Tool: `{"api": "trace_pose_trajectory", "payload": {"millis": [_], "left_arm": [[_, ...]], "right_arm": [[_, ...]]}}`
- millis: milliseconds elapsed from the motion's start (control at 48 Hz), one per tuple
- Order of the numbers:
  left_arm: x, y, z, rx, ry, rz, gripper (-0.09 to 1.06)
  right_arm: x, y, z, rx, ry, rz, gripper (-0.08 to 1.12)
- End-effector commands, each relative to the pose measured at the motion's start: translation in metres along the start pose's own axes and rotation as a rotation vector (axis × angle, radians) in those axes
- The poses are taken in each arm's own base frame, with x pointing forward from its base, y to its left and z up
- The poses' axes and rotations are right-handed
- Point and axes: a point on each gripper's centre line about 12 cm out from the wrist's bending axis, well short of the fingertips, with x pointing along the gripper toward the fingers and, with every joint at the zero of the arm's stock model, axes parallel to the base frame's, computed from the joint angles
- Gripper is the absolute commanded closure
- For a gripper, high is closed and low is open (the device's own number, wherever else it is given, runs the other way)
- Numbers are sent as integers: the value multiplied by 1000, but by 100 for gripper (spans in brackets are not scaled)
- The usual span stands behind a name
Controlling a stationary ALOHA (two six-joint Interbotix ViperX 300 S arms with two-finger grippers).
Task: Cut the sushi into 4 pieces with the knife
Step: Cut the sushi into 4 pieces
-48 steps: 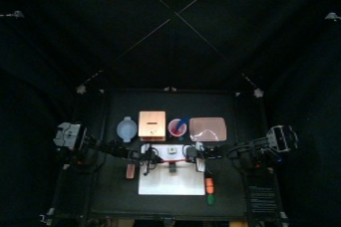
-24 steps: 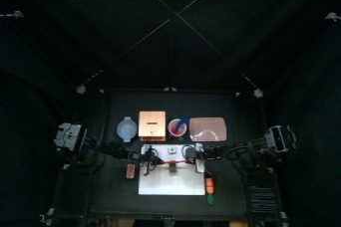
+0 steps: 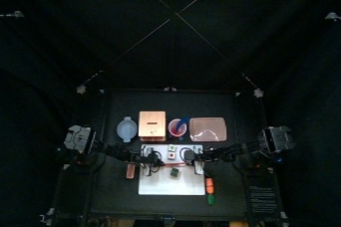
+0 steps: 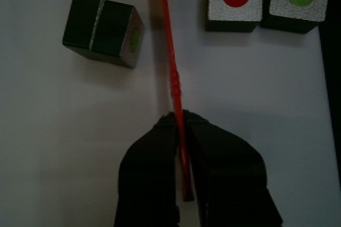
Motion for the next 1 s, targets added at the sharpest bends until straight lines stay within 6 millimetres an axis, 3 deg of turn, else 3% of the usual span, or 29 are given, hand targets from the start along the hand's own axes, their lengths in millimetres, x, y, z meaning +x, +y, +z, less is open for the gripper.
{"api": "trace_pose_trajectory", "payload": {"millis": [21,292,521,833,1000], "left_arm": [[6,-1,0,8,5,0,77],[0,18,20,25,-47,28,77],[-11,34,39,56,-103,44,77],[-28,21,70,137,-195,-11,77],[-33,9,78,160,-221,-41,77]], "right_arm": [[3,-2,12,14,-33,-4,102],[-8,-12,22,30,-70,-21,102],[-32,-14,34,43,-106,-20,102],[-68,14,44,53,-177,63,102],[-72,36,39,33,-180,120,102]]}}
